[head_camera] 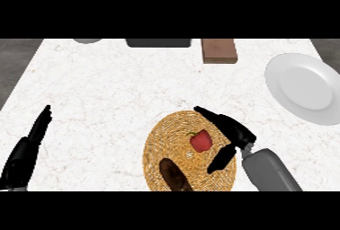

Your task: Pick the bell pepper from the placemat and place it in the plate

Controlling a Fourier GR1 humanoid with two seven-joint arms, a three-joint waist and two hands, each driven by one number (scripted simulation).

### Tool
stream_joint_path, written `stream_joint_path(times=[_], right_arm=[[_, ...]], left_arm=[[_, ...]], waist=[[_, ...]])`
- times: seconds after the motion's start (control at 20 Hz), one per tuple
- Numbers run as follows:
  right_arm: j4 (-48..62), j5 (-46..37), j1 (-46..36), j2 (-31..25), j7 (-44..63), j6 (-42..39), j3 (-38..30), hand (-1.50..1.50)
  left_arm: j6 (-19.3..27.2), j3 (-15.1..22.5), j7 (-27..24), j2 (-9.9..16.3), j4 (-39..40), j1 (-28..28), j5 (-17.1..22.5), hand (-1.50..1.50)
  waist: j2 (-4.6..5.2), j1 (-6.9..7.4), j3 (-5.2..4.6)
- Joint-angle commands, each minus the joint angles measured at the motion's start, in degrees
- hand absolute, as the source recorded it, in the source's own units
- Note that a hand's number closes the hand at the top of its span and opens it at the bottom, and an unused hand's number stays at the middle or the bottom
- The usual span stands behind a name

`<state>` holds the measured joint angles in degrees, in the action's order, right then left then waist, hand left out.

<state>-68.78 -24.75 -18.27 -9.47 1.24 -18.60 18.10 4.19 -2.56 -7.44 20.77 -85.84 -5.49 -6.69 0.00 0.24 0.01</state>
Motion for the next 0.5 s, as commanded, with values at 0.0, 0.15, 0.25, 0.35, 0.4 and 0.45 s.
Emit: stream_joint_path(times=[0.0,0.15,0.25,0.35,0.4,0.45], right_arm=[[2.4,-3.6,0.2,2.9,-1.6,1.2,0.2,-1.5],[3.4,-3.5,-0.1,6.1,-3.4,1.9,0.1,1.5],[9.7,-2.9,-2.5,4.0,-10.6,2.6,-3.7,1.5],[6.3,-3.7,-2.4,4.0,-8.2,0.2,-4.7,1.5],[12.0,-6.0,-4.4,6.2,-10.7,4.1,-4.1,1.5],[15.7,-7.4,-2.5,5.2,-16.6,7.1,-3.3,1.5]], left_arm=[[-3.2,-2.0,5.0,0.4,-4.2,0.2,0.4,0.0],[-2.5,-2.4,1.2,-0.6,-3.1,-1.1,-1.5,0.0],[-1.8,-2.7,-0.6,-1.7,2.7,1.7,-2.7,0.0],[-3.1,-3.6,1.9,-2.5,-1.4,0.7,-2.5,0.0],[-3.5,-2.4,1.4,-3.2,-2.3,-0.6,-2.9,0.0],[-2.1,-1.7,0.0,-3.7,0.0,1.1,-4.2,0.0]], waist=[[-0.02,0.03,0.0],[-0.03,0.01,0.0],[0.05,-0.03,0.0],[-0.02,-0.03,0.0],[0.01,0.11,0.0],[0.07,0.11,0.01]])
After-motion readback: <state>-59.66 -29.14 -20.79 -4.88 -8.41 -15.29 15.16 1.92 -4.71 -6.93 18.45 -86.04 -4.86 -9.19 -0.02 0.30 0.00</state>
